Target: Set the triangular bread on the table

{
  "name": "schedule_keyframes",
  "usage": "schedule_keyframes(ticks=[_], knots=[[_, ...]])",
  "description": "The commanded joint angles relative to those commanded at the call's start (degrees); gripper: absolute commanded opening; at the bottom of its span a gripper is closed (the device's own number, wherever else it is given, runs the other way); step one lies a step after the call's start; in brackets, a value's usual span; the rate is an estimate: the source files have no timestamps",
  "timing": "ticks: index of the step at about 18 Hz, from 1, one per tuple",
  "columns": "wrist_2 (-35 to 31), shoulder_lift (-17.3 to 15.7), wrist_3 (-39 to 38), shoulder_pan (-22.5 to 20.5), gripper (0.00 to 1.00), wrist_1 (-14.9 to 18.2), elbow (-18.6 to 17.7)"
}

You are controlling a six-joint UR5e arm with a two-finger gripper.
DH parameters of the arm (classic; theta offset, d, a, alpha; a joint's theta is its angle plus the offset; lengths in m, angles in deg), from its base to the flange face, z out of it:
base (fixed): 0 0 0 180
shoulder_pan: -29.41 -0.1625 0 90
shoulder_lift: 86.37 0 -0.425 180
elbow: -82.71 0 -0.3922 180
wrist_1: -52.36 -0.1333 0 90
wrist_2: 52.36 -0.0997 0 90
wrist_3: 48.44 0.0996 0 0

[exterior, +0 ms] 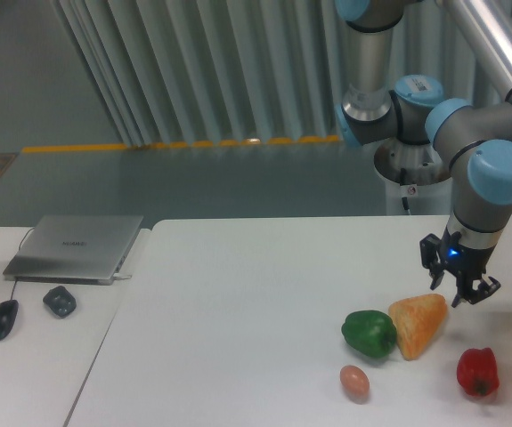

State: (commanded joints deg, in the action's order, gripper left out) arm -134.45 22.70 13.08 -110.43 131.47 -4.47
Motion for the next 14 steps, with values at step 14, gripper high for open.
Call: schedule_keyframes(ticks=[14], knots=[[-7.21, -0.53, 3.69, 2.20, 1.00, -6.24, 0.87]])
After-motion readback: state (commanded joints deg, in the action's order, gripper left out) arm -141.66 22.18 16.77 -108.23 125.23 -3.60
